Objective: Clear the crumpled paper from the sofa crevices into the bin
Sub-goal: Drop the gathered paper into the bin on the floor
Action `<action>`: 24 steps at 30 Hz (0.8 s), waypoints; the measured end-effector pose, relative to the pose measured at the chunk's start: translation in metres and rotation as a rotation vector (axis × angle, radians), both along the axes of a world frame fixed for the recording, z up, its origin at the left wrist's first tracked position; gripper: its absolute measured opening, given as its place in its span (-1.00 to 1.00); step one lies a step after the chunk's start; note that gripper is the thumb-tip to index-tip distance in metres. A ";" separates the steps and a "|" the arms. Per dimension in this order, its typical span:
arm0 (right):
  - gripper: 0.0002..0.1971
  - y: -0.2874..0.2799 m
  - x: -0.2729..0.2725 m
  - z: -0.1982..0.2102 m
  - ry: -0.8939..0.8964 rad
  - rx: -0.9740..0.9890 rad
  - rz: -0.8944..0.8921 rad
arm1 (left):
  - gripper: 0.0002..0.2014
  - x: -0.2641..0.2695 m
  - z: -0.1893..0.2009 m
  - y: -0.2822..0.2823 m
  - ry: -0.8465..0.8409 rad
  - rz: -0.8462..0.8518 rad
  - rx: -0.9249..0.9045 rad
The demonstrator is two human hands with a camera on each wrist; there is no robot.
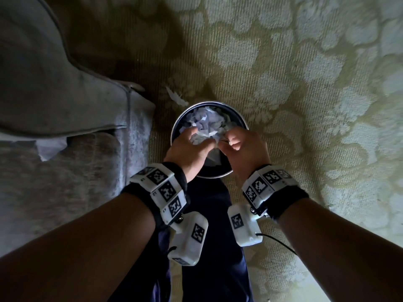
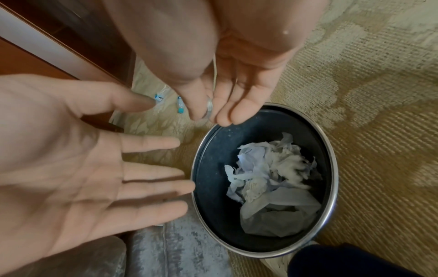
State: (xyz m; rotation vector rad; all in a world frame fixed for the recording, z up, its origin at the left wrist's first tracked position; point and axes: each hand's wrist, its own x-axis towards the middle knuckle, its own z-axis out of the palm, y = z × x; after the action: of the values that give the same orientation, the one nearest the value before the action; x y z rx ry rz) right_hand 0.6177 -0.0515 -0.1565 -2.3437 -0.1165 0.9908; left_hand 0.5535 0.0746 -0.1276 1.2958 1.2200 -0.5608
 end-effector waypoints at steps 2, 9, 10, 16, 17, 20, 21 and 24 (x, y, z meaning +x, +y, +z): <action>-0.91 0.002 -0.001 0.003 -0.005 -0.014 -0.016 | -0.01 -0.004 0.004 0.003 -0.017 0.010 0.014; -0.90 0.015 -0.027 0.011 -0.058 -0.033 -0.081 | -0.44 -0.035 0.004 0.017 -0.062 -0.075 0.045; -0.90 0.016 -0.032 0.015 -0.078 -0.033 -0.099 | -0.44 -0.042 0.005 0.020 -0.069 -0.096 0.065; -0.92 -0.008 -0.061 0.074 -0.208 -0.045 -0.264 | -0.37 -0.076 0.056 0.020 -0.147 -0.277 0.179; -0.90 -0.017 -0.065 0.088 -0.226 -0.049 -0.322 | -0.40 -0.078 0.067 0.015 -0.165 -0.327 0.207; -0.85 -0.054 -0.080 0.130 -0.266 -0.079 -0.522 | -0.57 -0.079 0.100 -0.013 -0.239 -0.477 0.248; -0.86 -0.069 -0.088 0.143 -0.269 -0.080 -0.580 | -0.66 -0.078 0.110 -0.026 -0.281 -0.533 0.247; -0.93 -0.117 -0.114 0.173 -0.287 -0.098 -0.692 | -0.76 -0.075 0.130 -0.072 -0.402 -0.689 0.243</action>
State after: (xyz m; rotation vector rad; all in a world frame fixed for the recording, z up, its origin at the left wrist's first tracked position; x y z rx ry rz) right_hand 0.5033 -0.1681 0.0167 -2.3276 0.6048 0.3253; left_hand 0.4785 0.0031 0.0023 1.9426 0.4974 -0.6023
